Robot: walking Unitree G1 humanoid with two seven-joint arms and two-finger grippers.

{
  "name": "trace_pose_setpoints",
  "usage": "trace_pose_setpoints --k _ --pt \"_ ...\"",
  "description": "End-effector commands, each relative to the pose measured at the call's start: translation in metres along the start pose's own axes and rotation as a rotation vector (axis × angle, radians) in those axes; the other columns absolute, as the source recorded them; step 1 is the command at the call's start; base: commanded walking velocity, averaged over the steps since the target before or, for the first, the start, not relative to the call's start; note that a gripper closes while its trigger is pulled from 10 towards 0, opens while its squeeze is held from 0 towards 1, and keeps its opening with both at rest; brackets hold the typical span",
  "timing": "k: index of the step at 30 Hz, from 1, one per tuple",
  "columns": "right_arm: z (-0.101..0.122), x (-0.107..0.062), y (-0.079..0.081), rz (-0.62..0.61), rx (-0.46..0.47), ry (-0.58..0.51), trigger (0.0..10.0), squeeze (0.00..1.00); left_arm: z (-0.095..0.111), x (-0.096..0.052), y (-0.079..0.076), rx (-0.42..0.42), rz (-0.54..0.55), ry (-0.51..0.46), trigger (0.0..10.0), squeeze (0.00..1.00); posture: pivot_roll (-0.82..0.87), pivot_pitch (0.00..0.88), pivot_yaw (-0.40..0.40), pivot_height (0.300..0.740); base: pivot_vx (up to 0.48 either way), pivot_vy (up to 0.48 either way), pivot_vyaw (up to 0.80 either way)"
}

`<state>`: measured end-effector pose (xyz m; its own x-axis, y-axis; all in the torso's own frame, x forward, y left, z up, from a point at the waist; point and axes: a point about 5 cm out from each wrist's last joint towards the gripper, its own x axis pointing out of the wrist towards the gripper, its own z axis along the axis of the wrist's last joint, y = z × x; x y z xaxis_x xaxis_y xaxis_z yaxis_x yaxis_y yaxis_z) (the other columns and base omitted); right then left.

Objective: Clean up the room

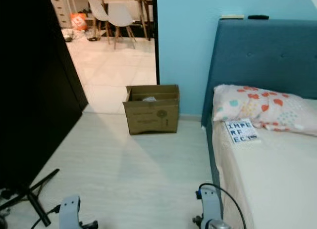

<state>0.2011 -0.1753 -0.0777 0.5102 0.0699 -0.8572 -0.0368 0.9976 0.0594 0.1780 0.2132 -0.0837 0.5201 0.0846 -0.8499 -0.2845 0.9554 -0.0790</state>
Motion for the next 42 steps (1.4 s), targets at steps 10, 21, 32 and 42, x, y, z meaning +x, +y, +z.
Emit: trace_pose_setpoints --k 10,21,32,42 --pt "0.003 0.0003 0.0007 0.001 0.0 -0.005 10.0 0.0 0.0025 0.0 0.0019 0.009 0.003 -0.005 10.0 0.0 0.08 0.0 -0.031 0.74 -0.178 0.414 0.0" --pt "0.0031 0.0001 -0.0005 -0.007 -0.008 -0.002 10.0 0.0 0.0021 0.0001 0.0001 0.025 -0.01 -0.002 10.0 0.0 0.08 0.0 -0.034 0.74 -0.117 0.161 0.0" --pt "0.0032 0.0001 -0.0014 -0.016 -0.014 0.0 10.0 0.0 -0.0012 -0.0002 -0.0007 0.015 -0.021 0.002 10.0 0.0 0.08 0.0 -0.034 0.74 0.0 0.0 0.0" --pt "0.0028 0.0 -0.0017 -0.019 -0.028 0.006 10.0 0.0 -0.002 -0.0003 -0.0011 0.023 -0.026 0.003 10.0 0.0 0.07 0.005 -0.033 0.74 0.0 0.0 -0.22"
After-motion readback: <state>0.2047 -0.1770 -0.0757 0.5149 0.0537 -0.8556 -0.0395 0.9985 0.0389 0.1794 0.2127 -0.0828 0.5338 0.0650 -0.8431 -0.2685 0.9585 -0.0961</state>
